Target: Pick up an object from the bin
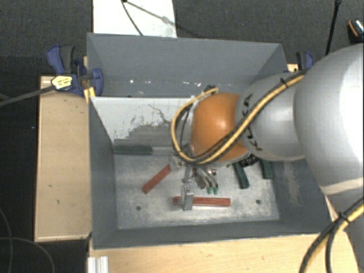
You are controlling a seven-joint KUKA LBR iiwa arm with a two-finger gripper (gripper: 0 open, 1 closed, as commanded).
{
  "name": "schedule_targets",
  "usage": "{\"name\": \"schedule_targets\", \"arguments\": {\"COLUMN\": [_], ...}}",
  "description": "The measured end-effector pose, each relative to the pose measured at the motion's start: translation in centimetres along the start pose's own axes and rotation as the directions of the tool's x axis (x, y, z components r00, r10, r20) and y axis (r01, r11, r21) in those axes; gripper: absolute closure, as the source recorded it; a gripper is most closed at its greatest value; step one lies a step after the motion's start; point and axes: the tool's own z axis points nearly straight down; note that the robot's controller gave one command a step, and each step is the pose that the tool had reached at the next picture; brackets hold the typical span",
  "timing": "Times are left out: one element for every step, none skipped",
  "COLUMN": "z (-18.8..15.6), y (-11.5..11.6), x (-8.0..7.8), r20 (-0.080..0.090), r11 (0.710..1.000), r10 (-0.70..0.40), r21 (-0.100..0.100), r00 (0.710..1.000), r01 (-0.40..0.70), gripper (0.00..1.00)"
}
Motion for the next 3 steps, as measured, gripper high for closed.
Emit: {"name": "schedule_targets", "arguments": {"z": [-0.4,-0.5,-0.3], "y": [-4.2,-12.4,-9.2], "x": [4.2,-1.4,3.6], "r20": [0.001,0.010,-0.001], "r11": [0.999,0.997,0.999], "r10": [0.040,0.080,-0.034], "r21": [0.001,0.003,-0.001], "r00": [0.999,0.997,0.999], "r01": [-0.040,-0.080,0.034], "gripper": [0.00,0.00,0.00]}}
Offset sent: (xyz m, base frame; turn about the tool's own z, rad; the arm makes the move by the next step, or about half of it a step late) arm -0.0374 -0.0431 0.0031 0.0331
